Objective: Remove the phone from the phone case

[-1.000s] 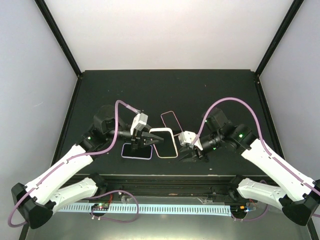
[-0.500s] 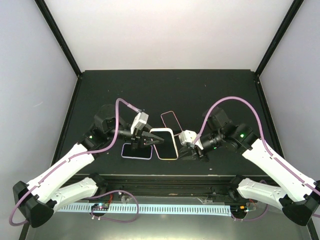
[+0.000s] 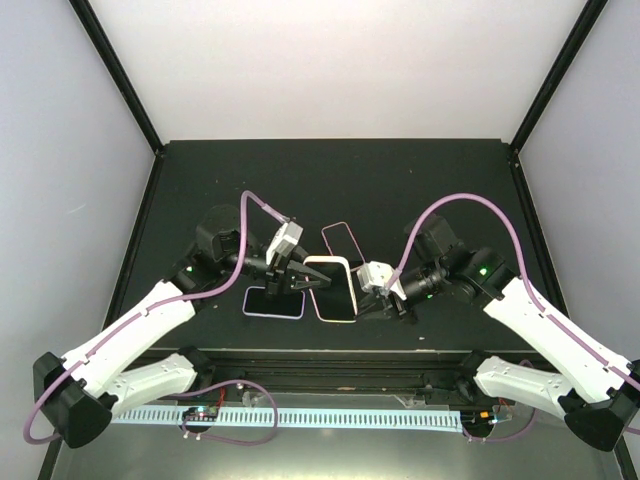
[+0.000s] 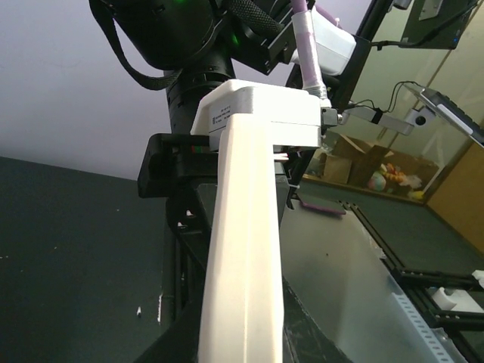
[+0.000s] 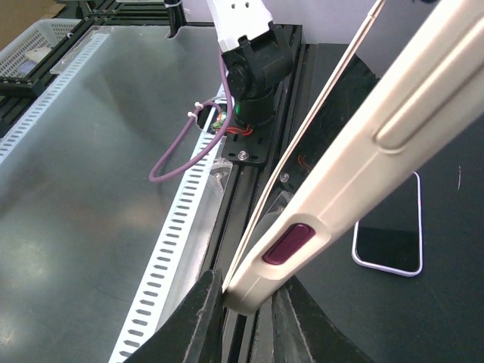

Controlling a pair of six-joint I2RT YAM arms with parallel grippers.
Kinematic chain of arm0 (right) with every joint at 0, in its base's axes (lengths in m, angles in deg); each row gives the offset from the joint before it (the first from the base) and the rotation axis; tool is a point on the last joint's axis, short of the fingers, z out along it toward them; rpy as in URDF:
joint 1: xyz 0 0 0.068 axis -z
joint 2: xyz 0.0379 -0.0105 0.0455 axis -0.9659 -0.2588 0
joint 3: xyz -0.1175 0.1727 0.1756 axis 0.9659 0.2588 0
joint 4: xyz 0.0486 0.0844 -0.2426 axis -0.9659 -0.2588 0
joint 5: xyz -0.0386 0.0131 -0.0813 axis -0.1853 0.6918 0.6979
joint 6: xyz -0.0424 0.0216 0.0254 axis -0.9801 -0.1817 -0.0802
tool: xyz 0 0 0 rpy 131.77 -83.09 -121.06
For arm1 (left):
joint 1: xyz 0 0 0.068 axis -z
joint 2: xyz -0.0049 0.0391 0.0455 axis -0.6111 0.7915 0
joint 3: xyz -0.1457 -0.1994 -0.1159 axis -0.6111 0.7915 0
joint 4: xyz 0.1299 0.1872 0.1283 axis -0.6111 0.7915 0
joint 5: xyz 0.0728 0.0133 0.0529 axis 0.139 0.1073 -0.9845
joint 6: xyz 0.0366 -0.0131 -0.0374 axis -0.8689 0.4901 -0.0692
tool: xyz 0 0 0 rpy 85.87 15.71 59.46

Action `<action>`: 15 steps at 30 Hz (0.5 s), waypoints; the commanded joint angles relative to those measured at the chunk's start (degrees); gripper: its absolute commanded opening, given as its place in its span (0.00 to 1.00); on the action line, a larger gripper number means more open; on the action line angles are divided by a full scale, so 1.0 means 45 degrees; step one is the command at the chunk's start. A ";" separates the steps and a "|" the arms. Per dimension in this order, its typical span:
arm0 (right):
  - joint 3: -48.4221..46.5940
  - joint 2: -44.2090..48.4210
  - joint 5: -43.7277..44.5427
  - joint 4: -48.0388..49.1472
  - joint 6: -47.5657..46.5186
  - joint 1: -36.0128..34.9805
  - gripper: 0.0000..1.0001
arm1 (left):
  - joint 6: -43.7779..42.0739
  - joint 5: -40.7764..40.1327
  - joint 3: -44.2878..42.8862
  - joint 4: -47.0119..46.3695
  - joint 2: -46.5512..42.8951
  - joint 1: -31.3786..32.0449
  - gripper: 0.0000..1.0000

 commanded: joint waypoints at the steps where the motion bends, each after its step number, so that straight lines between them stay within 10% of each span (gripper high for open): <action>1: 0.0067 0.0077 -0.0031 0.0065 -0.0923 -0.0102 0.18 | 0.0423 0.0706 -0.0438 -0.0823 0.0162 -0.0055 0.02; 15: 0.0109 0.0180 0.1239 -0.0358 -0.2047 -0.0292 0.20 | 0.1425 0.1319 -0.0446 -0.1528 0.0565 -0.0060 0.02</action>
